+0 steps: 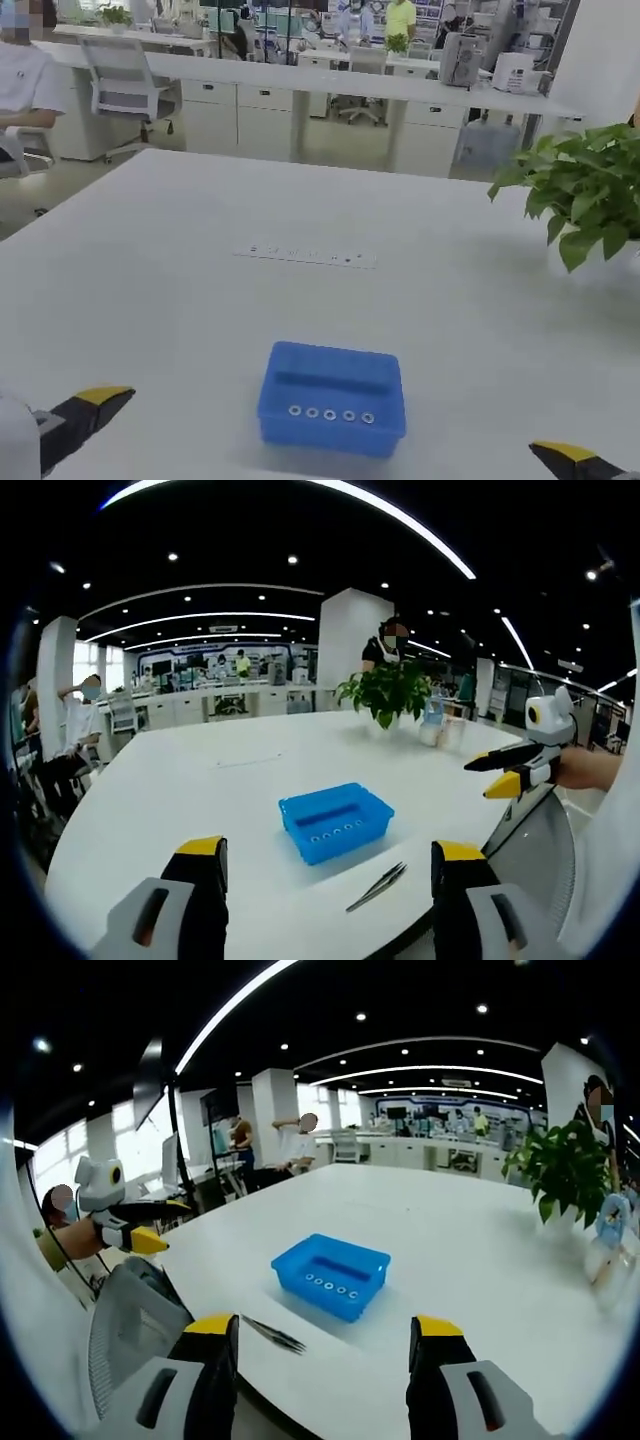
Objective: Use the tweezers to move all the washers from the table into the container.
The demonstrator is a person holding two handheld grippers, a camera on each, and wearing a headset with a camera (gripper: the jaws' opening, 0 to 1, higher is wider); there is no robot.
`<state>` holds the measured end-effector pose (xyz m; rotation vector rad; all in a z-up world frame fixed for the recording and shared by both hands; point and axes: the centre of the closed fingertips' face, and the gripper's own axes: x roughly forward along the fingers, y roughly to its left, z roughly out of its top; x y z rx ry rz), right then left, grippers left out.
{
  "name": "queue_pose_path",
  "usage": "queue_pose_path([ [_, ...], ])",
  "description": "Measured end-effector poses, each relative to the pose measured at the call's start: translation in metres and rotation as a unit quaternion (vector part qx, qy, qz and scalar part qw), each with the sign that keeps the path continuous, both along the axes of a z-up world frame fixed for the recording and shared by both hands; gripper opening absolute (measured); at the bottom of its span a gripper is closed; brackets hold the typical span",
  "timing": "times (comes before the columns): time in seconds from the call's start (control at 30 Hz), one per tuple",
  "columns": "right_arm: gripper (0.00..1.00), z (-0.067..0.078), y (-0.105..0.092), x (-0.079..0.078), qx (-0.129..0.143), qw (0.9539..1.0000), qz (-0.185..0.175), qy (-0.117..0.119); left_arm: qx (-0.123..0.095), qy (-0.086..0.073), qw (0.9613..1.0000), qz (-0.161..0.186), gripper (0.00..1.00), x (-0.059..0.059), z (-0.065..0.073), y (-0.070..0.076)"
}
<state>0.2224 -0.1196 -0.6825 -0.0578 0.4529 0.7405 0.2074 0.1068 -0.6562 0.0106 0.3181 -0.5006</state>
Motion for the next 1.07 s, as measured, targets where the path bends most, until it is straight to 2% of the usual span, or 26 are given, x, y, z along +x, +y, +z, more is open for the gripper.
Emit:
queue_pose_path([
  [0.07, 0.75, 0.004, -0.003, 0.004, 0.013, 0.9998, -0.016, -0.007, 0.007, -0.012, 0.9999, -0.002, 0.87, 0.001, 0.002, 0.000],
  [0.13, 0.83, 0.008, -0.006, 0.006, 0.026, 0.9991, -0.030, -0.011, 0.014, -0.017, 0.9998, 0.003, 0.91, 0.001, 0.003, 0.000],
  [0.23, 0.88, 0.014, -0.007, 0.008, 0.038, 0.9983, -0.039, -0.022, 0.005, -0.026, 0.9996, 0.006, 0.99, 0.003, 0.007, -0.002],
  [0.4, 0.97, 0.016, -0.007, 0.015, 0.044, 0.9975, -0.048, -0.028, -0.007, -0.019, 0.9997, 0.011, 0.99, 0.005, 0.007, -0.001],
  [0.53, 0.99, 0.017, -0.002, 0.019, 0.048, 0.9971, -0.049, -0.032, -0.004, -0.020, 0.9997, 0.009, 0.99, 0.005, 0.009, -0.001],
  [0.6, 0.99, 0.018, -0.004, 0.024, 0.050, 0.9960, -0.063, -0.040, 0.000, -0.019, 0.9998, 0.010, 0.99, 0.006, 0.009, 0.000],
  [0.7, 0.99, 0.014, -0.002, 0.027, 0.061, 0.9953, -0.069, -0.028, 0.002, -0.014, 0.9999, 0.009, 0.99, 0.007, 0.007, 0.003],
  [0.77, 0.99, 0.016, -0.002, 0.028, 0.064, 0.9947, -0.074, -0.031, 0.004, -0.011, 0.9999, 0.009, 0.99, 0.008, 0.005, 0.005],
  [0.9, 0.99, 0.017, -0.005, 0.029, 0.064, 0.9941, -0.080, -0.036, 0.008, -0.010, 0.9999, 0.008, 0.99, 0.010, 0.006, 0.006],
  [1.07, 0.99, 0.009, -0.009, 0.029, 0.060, 0.9944, -0.084, -0.022, 0.010, -0.011, 0.9999, 0.006, 0.99, 0.011, 0.007, 0.004],
])
